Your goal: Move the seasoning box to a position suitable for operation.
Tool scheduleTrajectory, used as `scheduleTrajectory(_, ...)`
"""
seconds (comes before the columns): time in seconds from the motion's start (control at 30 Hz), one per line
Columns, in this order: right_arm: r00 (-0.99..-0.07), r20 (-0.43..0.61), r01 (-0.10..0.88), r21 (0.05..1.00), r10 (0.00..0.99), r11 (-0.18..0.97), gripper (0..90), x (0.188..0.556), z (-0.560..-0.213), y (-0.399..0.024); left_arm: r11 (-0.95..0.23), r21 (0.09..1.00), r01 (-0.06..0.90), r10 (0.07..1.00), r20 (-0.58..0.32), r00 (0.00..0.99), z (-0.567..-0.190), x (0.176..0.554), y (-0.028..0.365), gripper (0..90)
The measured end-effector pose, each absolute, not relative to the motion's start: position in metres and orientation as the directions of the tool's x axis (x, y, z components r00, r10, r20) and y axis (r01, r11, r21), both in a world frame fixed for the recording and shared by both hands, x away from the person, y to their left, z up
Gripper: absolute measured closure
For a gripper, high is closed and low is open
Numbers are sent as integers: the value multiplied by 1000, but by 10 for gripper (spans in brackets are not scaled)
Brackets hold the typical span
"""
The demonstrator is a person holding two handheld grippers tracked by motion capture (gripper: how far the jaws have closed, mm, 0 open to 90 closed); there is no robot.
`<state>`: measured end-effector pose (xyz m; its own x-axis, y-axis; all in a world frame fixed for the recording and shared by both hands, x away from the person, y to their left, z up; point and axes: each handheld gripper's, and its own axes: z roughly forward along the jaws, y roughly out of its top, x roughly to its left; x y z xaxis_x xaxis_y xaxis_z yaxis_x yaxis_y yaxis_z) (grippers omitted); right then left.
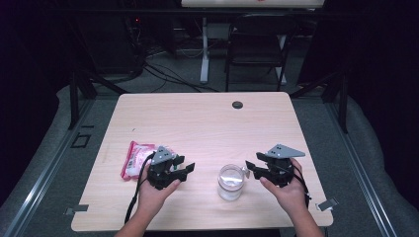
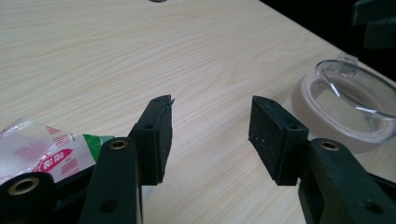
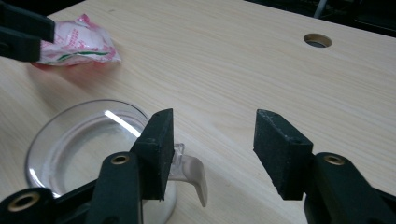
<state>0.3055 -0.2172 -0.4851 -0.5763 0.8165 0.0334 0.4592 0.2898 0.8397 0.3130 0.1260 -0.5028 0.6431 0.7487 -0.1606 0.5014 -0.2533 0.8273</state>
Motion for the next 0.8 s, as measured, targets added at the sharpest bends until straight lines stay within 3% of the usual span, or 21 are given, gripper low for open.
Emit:
scheduleTrajectory(0.07, -580, 45, 460, 842, 813, 281, 473, 305, -484, -216, -275, 822, 498, 742, -148, 654, -504, 313, 122, 521)
scheduleTrajectory(0.4, -610, 35, 469, 822, 792, 324, 660, 306, -480, -213, -332, 828, 452, 687, -117, 717, -503, 308, 100, 652)
scheduleTrajectory(0.67, -601, 38, 480, 816, 798, 323, 763, 306, -480, -213, -360, 829, 428, 652, -104, 751, -505, 302, 90, 684)
scheduleTrajectory(0.8, -619, 42, 482, 808, 784, 338, 800, 304, -480, -210, -391, 816, 424, 645, -85, 759, -507, 298, 86, 767)
